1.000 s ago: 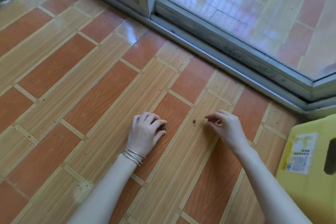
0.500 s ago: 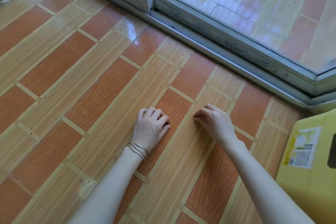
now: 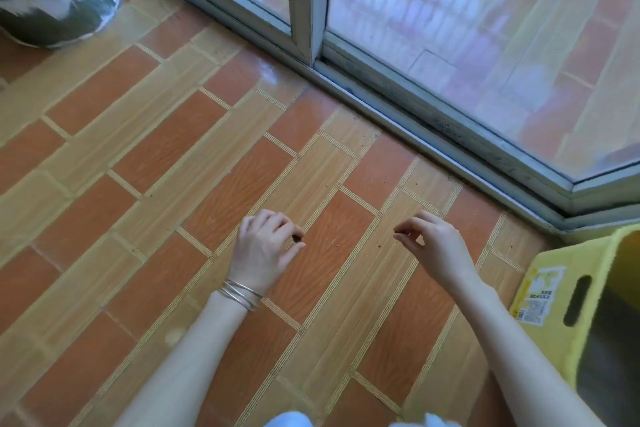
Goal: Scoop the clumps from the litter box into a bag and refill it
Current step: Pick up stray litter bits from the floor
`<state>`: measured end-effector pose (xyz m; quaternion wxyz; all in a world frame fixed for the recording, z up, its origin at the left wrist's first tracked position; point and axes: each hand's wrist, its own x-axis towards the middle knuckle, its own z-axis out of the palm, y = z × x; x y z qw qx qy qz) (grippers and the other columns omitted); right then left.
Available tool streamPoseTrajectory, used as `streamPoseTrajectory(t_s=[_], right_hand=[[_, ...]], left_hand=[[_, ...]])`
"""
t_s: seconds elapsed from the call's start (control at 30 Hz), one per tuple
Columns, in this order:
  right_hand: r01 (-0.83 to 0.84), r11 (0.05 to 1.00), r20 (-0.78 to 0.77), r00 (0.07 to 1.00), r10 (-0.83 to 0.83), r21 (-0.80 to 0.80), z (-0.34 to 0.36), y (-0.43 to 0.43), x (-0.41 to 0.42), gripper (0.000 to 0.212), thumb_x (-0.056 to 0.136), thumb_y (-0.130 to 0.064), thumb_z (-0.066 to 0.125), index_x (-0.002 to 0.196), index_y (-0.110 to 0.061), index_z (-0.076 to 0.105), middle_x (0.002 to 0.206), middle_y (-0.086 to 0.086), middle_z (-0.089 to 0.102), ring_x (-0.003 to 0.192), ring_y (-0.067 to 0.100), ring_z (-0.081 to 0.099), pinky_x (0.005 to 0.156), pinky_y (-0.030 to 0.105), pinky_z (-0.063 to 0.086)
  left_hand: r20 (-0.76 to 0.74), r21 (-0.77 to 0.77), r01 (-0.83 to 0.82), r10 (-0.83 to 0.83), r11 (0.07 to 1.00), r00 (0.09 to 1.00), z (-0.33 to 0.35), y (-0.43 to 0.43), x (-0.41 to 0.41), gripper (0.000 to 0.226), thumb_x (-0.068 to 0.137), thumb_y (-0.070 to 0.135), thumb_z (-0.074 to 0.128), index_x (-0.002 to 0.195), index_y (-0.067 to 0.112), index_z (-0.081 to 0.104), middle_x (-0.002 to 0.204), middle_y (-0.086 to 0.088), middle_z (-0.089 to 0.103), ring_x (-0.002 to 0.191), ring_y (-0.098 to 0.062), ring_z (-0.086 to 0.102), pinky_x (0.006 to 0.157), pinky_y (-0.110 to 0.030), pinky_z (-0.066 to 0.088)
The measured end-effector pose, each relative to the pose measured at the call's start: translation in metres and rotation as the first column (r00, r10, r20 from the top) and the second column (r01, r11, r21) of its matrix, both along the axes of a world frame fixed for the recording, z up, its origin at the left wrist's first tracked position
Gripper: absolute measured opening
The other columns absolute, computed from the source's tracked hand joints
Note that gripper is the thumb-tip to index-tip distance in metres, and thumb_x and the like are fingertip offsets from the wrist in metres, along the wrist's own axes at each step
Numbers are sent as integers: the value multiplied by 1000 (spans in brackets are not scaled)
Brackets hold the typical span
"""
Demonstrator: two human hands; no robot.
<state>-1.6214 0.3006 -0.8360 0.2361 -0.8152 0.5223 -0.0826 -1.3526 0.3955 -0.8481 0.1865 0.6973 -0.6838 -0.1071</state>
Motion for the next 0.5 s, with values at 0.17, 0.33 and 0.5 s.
streamPoseTrajectory(t_s=[0.17,0.33,0.5], right_hand=[[-228,974,-24,973,228,-2,127,6,42,5,79,-21,72,80,-19,67,77,-7,61,65,13,62,66,31,44],[-448,893,-47,894,446,-52,302,-1,83,8,80,-21,72,83,-20,64,77,-7,62,67,14,61,67,32,48],[-508,857,-41,861,507,-79,476,-14,122,5,83,-24,67,86,-20,65,83,-8,64,71,11,62,69,32,50]], left_hand=[[-50,53,-15,17,998,999,128,25,10,24,60,23,87,76,20,69,78,6,64,77,-19,60,74,-32,40],[-55,59,-50,53,997,997,303,34,33,25,58,20,88,74,22,69,75,7,64,74,-19,62,71,-31,40],[-30,28,-87,88,996,996,478,45,68,22,63,23,85,77,25,68,77,9,62,76,-18,60,72,-34,43]])
